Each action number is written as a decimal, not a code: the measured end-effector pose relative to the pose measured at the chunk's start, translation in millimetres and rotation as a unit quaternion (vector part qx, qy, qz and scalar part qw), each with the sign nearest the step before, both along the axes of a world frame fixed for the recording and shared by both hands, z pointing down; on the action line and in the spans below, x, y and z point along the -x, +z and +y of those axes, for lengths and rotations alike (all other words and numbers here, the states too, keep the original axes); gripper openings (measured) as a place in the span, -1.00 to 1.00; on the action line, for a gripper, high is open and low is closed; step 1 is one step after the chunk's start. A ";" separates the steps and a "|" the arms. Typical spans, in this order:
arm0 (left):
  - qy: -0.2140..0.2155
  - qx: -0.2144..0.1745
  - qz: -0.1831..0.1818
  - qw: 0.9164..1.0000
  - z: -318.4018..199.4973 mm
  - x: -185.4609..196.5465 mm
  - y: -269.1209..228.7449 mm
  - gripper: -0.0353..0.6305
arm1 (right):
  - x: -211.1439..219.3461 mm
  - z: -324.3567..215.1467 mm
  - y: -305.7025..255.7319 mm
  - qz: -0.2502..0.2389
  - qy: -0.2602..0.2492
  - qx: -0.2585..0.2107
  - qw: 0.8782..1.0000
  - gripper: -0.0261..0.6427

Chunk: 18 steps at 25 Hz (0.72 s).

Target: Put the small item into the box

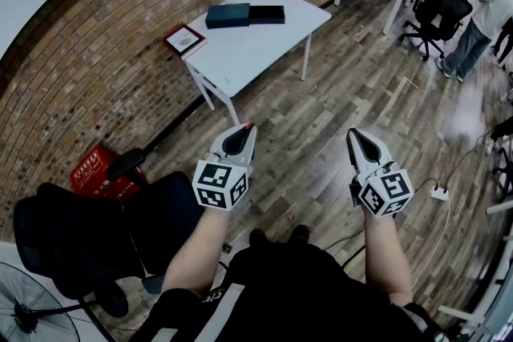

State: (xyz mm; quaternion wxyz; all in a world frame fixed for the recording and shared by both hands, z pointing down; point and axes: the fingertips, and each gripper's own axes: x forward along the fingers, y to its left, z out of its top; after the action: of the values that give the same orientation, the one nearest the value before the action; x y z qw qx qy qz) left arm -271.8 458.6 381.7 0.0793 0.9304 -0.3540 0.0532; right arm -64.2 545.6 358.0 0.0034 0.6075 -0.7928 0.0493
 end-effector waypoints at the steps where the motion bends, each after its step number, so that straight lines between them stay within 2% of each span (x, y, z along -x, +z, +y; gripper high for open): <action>1: -0.001 0.000 0.000 1.000 -0.7 -2.2 1.2 -0.84 | -3.1 -1.0 2.2 0.001 0.000 0.001 1.000 -0.93; 14: -0.020 0.007 -0.011 1.000 -0.7 -26.7 8.1 -0.84 | -38.4 -3.3 7.9 -0.017 -0.003 -0.007 1.000 -0.92; 18: -0.028 -0.002 -0.012 1.000 1.2 -39.9 0.6 -0.84 | -50.0 3.9 7.1 -0.041 -0.019 -0.012 0.999 -0.92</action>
State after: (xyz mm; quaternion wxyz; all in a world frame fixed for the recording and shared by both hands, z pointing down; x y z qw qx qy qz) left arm -231.8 459.8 382.3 0.0746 0.9195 -0.3810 0.0618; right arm -14.2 549.5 365.2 -0.0359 0.5899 -0.8041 0.0646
